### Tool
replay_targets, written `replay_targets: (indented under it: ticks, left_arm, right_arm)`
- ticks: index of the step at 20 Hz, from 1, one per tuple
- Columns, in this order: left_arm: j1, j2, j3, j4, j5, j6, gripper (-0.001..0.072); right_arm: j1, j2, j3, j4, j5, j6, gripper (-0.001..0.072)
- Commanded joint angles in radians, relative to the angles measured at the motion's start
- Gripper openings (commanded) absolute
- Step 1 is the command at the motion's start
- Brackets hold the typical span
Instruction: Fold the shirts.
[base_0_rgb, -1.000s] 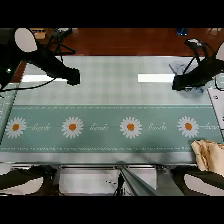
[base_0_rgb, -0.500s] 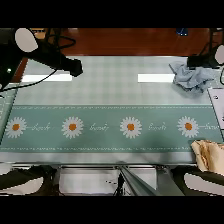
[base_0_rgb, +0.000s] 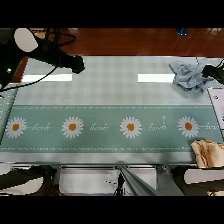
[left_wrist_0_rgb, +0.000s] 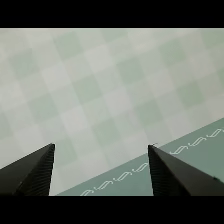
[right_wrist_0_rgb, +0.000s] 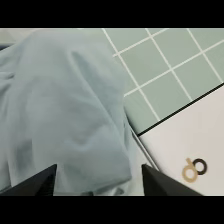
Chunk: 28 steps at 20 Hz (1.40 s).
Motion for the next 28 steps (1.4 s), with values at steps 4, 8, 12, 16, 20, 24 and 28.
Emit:
replay_targets:
  ticks: [4, 8, 12, 16, 20, 24, 28]
  left_arm:
    - [0.001, -0.001, 0.0, -0.007, 0.007, 0.0, 0.072]
    - [0.001, 0.002, 0.001, -0.007, 0.006, 0.0, 0.072]
    - [0.001, 0.005, 0.069, -0.007, -0.029, 0.0, 0.072]
    - [0.001, 0.011, 0.31, -0.007, -0.187, -0.029, 0.072]
    - [0.0, 0.077, 0.529, -0.007, -0.336, -0.108, 0.072]
    - [0.001, 0.227, 0.499, -0.007, -0.375, -0.157, 0.072]
    - [0.0, 0.294, 0.43, -0.007, -0.492, -0.158, 0.0719]
  right_arm:
    - [-0.036, -0.145, 0.001, 0.285, -0.177, 0.007, 0.0581]
    - [-0.036, -0.143, 0.001, 0.537, -0.209, -0.178, 0.0032]
    - [-0.029, 0.098, 0.002, 0.596, -0.226, -0.414, 0.0031]
    - [-0.029, 0.448, 0.002, 0.812, -0.208, -0.563, 0.0031]
    - [-0.029, 0.761, 0.002, 1.053, -0.076, -0.739, 0.0031]
    - [-0.029, 0.932, 0.002, 1.202, 0.201, -0.731, 0.0031]
    - [-0.015, 0.904, -0.026, 1.24, 0.522, -0.674, 0.0031]
